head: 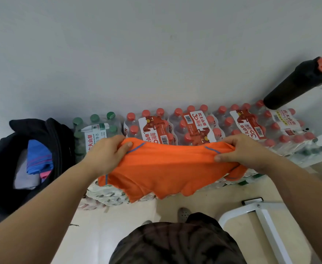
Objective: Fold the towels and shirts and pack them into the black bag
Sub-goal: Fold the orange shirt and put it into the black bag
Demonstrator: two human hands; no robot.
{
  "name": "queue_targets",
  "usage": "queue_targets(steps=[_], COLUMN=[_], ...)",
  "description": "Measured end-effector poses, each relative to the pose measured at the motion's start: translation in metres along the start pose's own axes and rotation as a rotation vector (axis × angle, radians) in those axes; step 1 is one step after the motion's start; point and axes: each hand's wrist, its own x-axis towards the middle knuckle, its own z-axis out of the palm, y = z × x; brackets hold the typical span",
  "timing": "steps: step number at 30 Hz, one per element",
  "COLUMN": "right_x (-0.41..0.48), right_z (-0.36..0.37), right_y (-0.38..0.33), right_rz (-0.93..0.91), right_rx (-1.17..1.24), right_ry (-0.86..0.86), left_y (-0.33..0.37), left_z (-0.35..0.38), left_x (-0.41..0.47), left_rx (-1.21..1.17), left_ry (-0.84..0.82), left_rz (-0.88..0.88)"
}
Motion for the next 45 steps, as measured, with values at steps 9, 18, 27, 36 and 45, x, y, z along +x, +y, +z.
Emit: queue_targets(steps=[9,18,27,36,45], right_x=[0.025,0.108,0.212,0.156,0.172], right_z=[-0.042,-0.137,-0.024,0.064,0.062], right_y=[0.01,-0.05,0.002,0.057,0.037], right_rz=[0.032,-0.191,-0.196,-0.224,-0.388], right_rx=[-0.194,-0.132,-0.825,-0.78,-0.808], right_ry=[-0.388,-0.432,0.291,0.207,0.087], left_y=[0.013,0.026,0.004,0.03,0.016], left_z=[-0.007,-0.088,0.027,0.115,0.105], left_x=[0.006,0.076,0.127,0.087,0.075], left_rx=[-0.049,0.218,0.642,0.468,0.455], left_ry=[-0.222,-0.258,0.154,-0.001,0.033], left_rz=[-0.092,-0.05,-0.169,-0.172,-0.339])
